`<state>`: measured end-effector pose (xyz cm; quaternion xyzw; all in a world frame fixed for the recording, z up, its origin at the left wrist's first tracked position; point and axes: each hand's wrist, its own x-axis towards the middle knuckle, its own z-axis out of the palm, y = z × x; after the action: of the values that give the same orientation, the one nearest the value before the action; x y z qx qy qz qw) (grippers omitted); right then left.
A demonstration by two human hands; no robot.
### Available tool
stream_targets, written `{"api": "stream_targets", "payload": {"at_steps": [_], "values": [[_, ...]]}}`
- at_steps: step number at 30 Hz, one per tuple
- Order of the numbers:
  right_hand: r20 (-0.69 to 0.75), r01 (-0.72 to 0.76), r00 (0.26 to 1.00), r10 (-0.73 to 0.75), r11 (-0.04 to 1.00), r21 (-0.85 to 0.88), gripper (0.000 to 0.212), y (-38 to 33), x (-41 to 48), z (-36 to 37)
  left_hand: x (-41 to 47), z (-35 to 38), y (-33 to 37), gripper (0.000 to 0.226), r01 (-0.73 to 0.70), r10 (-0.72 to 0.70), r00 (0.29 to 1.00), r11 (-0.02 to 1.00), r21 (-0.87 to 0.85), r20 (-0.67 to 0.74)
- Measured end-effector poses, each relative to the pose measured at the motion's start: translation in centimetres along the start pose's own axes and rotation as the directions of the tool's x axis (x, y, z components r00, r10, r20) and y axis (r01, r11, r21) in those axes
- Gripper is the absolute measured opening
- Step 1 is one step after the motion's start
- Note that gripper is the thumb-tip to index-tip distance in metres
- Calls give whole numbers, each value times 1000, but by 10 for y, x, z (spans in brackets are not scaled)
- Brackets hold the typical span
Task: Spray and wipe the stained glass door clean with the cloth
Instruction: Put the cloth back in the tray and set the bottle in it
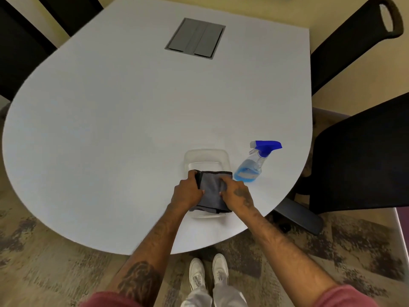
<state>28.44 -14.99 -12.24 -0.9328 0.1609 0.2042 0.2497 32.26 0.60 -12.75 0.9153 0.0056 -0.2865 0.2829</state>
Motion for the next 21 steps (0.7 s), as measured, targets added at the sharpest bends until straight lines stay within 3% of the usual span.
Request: {"api": "stream_targets", "payload": {"at_steps": [4,7,12,15,18,21], "values": [[14,48,999,-46,992,-117,43,-1,11,14,8,13,-1,61,35,-35,999,996,78,-3],[101,9,995,7,987,-158,43,-5,22,26,13,24,-2,58,58,-58,998,992,111,-1],[240,-85,963,122,983,-160,41,-11,44,38,23,33,0,81,75,-91,993,978,193,75],[196,-32,979,61,989,-146,30,-10,46,45,28,37,0,80,65,-91,991,969,238,101],[175,-52,982,69,994,-99,29,-7,45,52,30,41,1,67,97,-118,989,971,217,88],[105,21,994,-14,997,-69,28,-1,42,57,33,45,0,57,110,-129,989,969,223,73]]}}
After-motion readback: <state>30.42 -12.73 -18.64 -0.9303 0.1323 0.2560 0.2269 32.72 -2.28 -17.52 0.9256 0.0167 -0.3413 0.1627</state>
